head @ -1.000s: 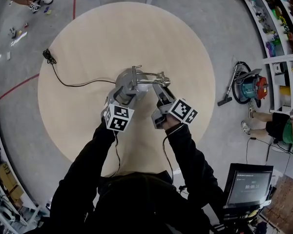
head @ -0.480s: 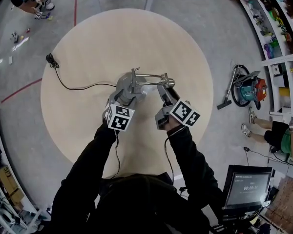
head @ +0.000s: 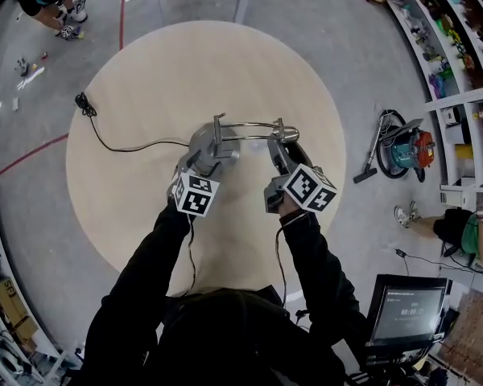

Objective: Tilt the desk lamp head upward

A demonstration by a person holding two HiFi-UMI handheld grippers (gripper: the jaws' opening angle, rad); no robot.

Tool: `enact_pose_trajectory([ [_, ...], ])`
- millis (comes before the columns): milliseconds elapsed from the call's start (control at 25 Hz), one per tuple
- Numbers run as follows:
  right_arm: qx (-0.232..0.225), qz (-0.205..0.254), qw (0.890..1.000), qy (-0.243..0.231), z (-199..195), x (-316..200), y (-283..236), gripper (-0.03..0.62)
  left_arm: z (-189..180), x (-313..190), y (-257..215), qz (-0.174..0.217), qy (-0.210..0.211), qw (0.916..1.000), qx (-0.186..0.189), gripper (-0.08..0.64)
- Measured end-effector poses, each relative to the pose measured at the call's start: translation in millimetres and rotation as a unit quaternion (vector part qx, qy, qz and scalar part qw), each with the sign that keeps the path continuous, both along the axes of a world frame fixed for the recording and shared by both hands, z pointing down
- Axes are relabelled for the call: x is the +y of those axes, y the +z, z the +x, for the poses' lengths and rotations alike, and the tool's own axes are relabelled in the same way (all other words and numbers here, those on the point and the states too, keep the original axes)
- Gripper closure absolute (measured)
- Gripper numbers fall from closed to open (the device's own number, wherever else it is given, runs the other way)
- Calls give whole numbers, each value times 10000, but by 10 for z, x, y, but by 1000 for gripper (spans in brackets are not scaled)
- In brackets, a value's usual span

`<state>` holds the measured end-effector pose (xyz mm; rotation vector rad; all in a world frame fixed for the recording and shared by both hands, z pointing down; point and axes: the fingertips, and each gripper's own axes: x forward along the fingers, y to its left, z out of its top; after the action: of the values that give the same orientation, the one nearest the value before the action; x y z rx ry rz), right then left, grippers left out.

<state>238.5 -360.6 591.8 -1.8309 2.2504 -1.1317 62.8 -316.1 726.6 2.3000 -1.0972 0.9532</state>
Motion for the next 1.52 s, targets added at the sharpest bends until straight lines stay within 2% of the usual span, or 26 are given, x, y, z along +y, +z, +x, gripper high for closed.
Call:
enact_pose_trajectory([
  [600,1044,418,9937,-16,177,-71,-422,304,49,-67,59,8,19,10000,-6,291],
  [880,1769,747,9813,-144,66,197,-831,304,-83,208,-7,11,-23,10000,-39,290],
  [1000,1877,768,9790,-202,94,307,-878,304,-75,329,-60,-46,-37,9999,-85,273],
  [1120,1894,759,9787,-209,89,283,-939,304,-87,232,-483,325,-114,9991,262,262],
  [1240,1980,784,9769,-185,65,262,-997,304,-58,106,-1036,977,-31,9935,585,267],
  [1320,2074,808,9747,-179,28,283,-1041,304,-24,95,-1308,1276,59,9892,720,273],
  [1440,2249,835,9706,-207,-22,225,-1097,304,17,-35,-1513,1375,26,9858,964,278],
  [1520,2366,855,9675,-243,-51,224,-1155,304,-9,-81,-1569,1370,-7,9863,923,308],
])
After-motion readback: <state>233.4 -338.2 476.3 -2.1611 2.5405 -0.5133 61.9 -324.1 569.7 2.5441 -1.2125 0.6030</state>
